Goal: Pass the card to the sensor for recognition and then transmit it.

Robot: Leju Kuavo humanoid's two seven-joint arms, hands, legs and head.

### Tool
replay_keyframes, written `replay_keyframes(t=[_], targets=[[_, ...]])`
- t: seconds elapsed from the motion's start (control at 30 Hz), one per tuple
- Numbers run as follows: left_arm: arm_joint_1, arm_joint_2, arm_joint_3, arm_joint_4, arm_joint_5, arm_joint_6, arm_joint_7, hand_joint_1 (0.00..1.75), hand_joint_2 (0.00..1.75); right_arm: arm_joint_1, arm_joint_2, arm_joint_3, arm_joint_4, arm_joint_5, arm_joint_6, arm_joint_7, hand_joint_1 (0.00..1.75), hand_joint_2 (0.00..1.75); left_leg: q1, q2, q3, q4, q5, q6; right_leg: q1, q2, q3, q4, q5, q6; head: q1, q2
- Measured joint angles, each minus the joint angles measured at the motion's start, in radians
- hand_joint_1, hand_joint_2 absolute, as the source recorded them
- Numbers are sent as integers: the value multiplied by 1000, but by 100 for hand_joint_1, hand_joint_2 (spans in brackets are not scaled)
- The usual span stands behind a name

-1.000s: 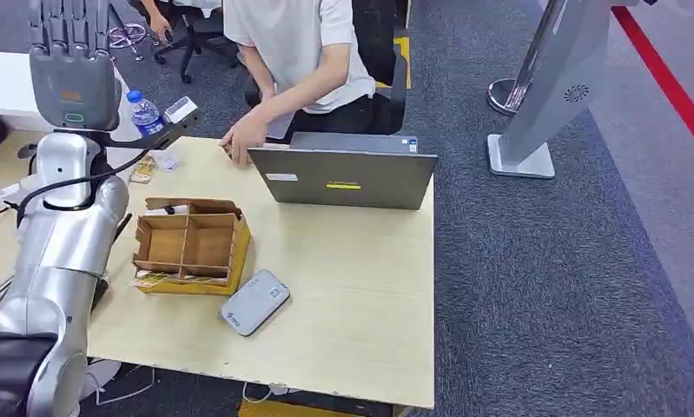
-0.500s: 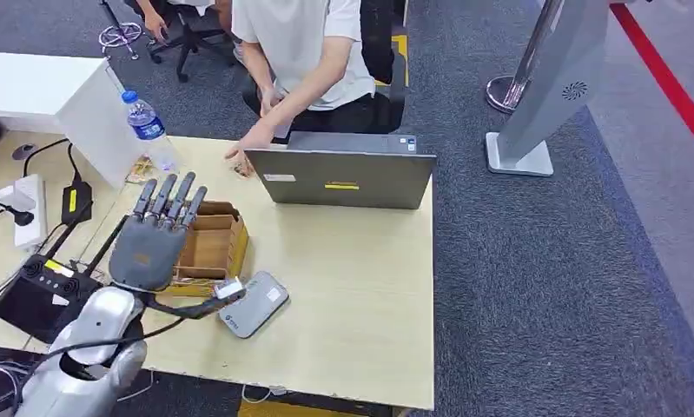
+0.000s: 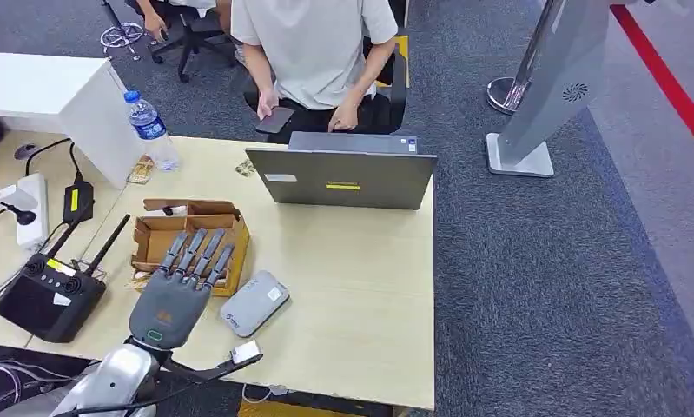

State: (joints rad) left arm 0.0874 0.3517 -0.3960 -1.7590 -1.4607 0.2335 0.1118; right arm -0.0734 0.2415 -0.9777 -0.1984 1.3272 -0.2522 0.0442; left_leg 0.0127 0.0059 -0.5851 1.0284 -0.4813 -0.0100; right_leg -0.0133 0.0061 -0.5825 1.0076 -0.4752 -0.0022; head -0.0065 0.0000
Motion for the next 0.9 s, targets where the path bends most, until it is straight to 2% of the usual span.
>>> replay_keyframes(t=[0.27, 0.63, 0.9], targets=[[-3, -61, 2, 48, -35, -3, 67, 0, 175, -1, 0, -3, 0, 16, 0, 8, 0, 0, 0, 0, 0, 0, 0, 0, 0, -1, 0, 0, 0, 0, 0, 0], [-74, -132, 52, 193, -23, -24, 83, 0, 175, -1, 0, -3, 0, 35, 4, 16, 0, 0, 0, -1, 0, 0, 0, 0, 0, -2, 1, 0, 0, 0, 0, 0], [-92, -158, 71, 238, -10, -33, 83, 0, 175, -1, 0, -3, 0, 35, 8, 15, 0, 0, 0, -1, 0, 0, 0, 0, 0, -2, 1, 0, 0, 0, 0, 0]])
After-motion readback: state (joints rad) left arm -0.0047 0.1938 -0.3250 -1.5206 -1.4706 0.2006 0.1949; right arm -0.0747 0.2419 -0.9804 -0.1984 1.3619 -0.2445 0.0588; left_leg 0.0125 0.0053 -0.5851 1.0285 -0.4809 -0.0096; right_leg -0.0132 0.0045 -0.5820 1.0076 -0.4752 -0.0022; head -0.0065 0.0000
